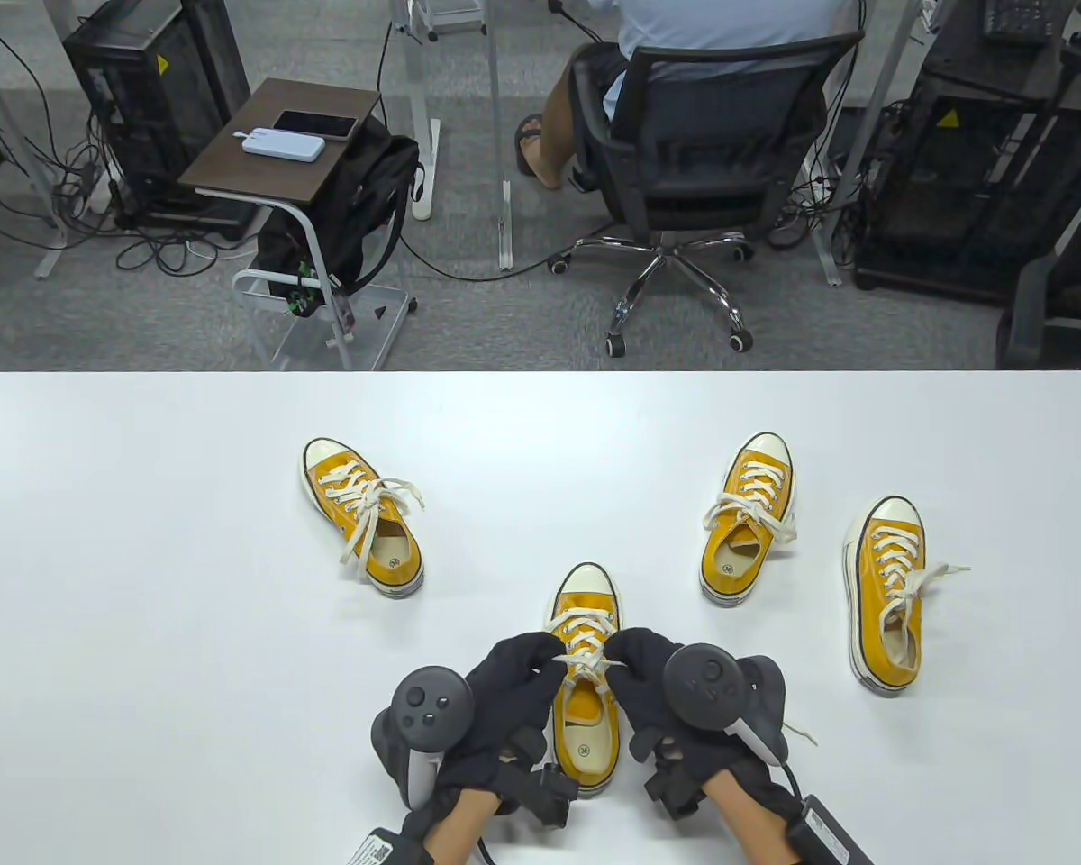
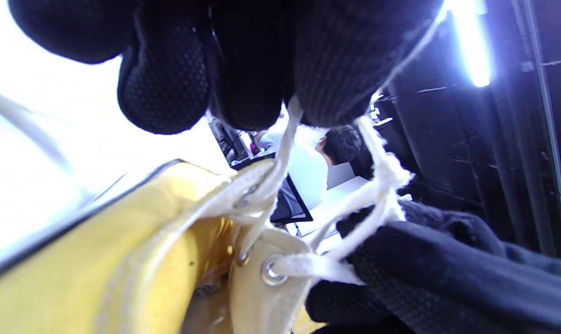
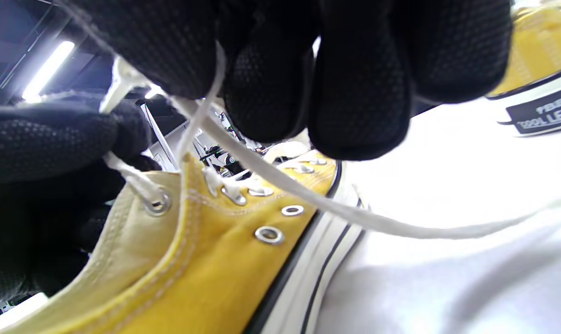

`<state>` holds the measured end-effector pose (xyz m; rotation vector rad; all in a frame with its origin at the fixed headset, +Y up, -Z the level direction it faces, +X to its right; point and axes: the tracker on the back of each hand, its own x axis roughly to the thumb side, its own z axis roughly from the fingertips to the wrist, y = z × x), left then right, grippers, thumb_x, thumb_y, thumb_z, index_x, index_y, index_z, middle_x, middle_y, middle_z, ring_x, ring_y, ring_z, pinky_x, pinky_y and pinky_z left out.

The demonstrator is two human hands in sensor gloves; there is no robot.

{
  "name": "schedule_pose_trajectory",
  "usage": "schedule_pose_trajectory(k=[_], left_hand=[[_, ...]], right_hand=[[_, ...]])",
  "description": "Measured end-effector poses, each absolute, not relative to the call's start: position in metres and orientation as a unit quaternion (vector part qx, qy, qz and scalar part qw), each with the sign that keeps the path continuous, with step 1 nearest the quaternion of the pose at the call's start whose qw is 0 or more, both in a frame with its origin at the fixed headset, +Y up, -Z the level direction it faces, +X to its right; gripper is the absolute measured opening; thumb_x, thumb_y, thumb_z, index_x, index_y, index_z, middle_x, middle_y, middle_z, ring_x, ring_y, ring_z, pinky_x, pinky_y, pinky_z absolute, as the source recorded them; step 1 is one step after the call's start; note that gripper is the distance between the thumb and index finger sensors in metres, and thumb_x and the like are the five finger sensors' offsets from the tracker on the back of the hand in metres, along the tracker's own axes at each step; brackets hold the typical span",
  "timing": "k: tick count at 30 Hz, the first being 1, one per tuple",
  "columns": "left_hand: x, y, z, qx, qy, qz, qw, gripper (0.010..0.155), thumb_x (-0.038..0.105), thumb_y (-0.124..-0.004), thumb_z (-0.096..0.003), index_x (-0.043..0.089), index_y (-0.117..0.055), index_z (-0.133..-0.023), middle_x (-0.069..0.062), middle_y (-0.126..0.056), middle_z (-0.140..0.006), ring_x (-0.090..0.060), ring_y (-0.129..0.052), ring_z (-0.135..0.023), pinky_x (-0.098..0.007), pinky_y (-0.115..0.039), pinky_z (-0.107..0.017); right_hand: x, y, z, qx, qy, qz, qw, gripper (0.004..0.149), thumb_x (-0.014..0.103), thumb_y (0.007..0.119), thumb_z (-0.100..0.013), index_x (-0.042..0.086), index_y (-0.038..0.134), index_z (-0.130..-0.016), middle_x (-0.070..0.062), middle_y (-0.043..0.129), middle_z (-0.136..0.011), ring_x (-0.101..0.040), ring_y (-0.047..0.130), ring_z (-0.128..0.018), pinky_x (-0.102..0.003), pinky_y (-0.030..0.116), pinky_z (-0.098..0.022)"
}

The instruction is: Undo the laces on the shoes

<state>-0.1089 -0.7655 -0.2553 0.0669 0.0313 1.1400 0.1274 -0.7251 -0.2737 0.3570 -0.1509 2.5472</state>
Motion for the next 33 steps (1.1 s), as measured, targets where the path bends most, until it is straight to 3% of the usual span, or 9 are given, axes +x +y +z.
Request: schedule_pose_trajectory(k=[6, 10, 11, 13, 19, 23, 25, 28, 33], left_hand=[[-0.108, -0.763, -0.256, 0.052, 0.001, 0.558, 0.828, 0.04, 0.033, -0.089, -0.0429, 0.038, -0.085, -0.082, 0.001, -0.1, -0.077, -0.026, -0.103, -0.056, -0.041, -0.088, -0.036], [-0.104, -0.761, -0.255, 0.037, -0.017, 0.521, 0.853, 0.05, 0.038, -0.086, -0.0448, 0.045, -0.082, -0.095, 0.0, -0.096, -0.074, -0.027, -0.099, -0.057, -0.043, -0.085, -0.04], [-0.103, -0.761, -0.255, 0.046, -0.017, 0.516, 0.855, 0.04, 0.04, -0.086, -0.0447, 0.042, -0.093, -0.084, 0.0, -0.097, -0.071, -0.028, -0.098, -0.056, -0.043, -0.085, -0.04], [-0.103, -0.762, -0.255, 0.049, -0.009, 0.515, 0.856, 0.037, 0.041, -0.085, -0.0447, 0.041, -0.094, -0.081, 0.001, -0.096, -0.071, -0.028, -0.098, -0.057, -0.043, -0.085, -0.04], [-0.114, -0.77, -0.252, 0.054, 0.069, 0.548, 0.832, 0.04, 0.035, -0.08, -0.047, 0.032, -0.084, -0.087, -0.006, -0.09, -0.086, -0.032, -0.097, -0.065, -0.044, -0.085, -0.041], [-0.114, -0.767, -0.253, 0.048, 0.059, 0.552, 0.83, 0.04, 0.033, -0.086, -0.0446, 0.036, -0.085, -0.085, -0.003, -0.099, -0.075, -0.027, -0.103, -0.051, -0.042, -0.088, -0.034], [-0.111, -0.763, -0.254, 0.045, 0.039, 0.533, 0.844, 0.049, 0.036, -0.087, -0.0447, 0.042, -0.083, -0.093, -0.003, -0.097, -0.072, -0.027, -0.1, -0.05, -0.043, -0.086, -0.037], [-0.109, -0.761, -0.253, 0.06, 0.026, 0.508, 0.859, 0.037, 0.041, -0.086, -0.0441, 0.041, -0.095, -0.08, -0.001, -0.096, -0.066, -0.027, -0.098, -0.051, -0.044, -0.085, -0.039], [-0.114, -0.764, -0.253, 0.07, 0.051, 0.53, 0.844, 0.04, 0.041, -0.079, -0.047, 0.034, -0.085, -0.085, -0.004, -0.089, -0.082, -0.032, -0.094, -0.064, -0.045, -0.084, -0.042]], right_hand=[[0.129, -0.725, -0.273, 0.131, -0.063, 0.948, 0.283, 0.039, 0.042, 0.085, -0.042, 0.024, 0.077, -0.076, -0.01, 0.095, -0.07, -0.035, 0.1, -0.049, -0.059, 0.079, -0.046], [0.129, -0.723, -0.273, 0.132, -0.073, 0.948, 0.279, 0.039, 0.035, 0.083, -0.045, 0.025, 0.077, -0.082, -0.01, 0.096, -0.071, -0.035, 0.1, -0.049, -0.059, 0.08, -0.046], [0.129, -0.724, -0.273, 0.132, -0.072, 0.948, 0.279, 0.04, 0.035, 0.083, -0.045, 0.024, 0.077, -0.082, -0.009, 0.097, -0.069, -0.035, 0.101, -0.048, -0.059, 0.08, -0.046], [0.13, -0.724, -0.274, 0.131, -0.065, 0.949, 0.278, 0.04, 0.035, 0.084, -0.044, 0.022, 0.077, -0.081, -0.009, 0.097, -0.068, -0.034, 0.101, -0.047, -0.059, 0.08, -0.045], [0.138, -0.725, -0.276, 0.111, -0.067, 0.952, 0.278, 0.038, 0.042, 0.084, -0.044, 0.024, 0.077, -0.076, -0.011, 0.095, -0.071, -0.036, 0.1, -0.05, -0.06, 0.079, -0.046], [0.136, -0.728, -0.277, 0.108, -0.065, 0.952, 0.281, 0.039, 0.038, 0.083, -0.045, 0.023, 0.074, -0.081, -0.013, 0.092, -0.076, -0.036, 0.098, -0.052, -0.059, 0.08, -0.045], [0.135, -0.727, -0.278, 0.106, -0.072, 0.953, 0.275, 0.042, 0.033, 0.081, -0.046, 0.021, 0.074, -0.085, -0.012, 0.093, -0.074, -0.035, 0.098, -0.051, -0.056, 0.082, -0.04], [0.137, -0.727, -0.278, 0.103, -0.071, 0.953, 0.276, 0.04, 0.036, 0.085, -0.044, 0.022, 0.078, -0.081, -0.011, 0.096, -0.07, -0.034, 0.099, -0.047, -0.052, 0.084, -0.035], [0.147, -0.728, -0.281, 0.079, -0.068, 0.953, 0.283, 0.038, 0.043, 0.083, -0.044, 0.024, 0.078, -0.076, -0.011, 0.096, -0.068, -0.033, 0.099, -0.044, -0.05, 0.085, -0.03]])
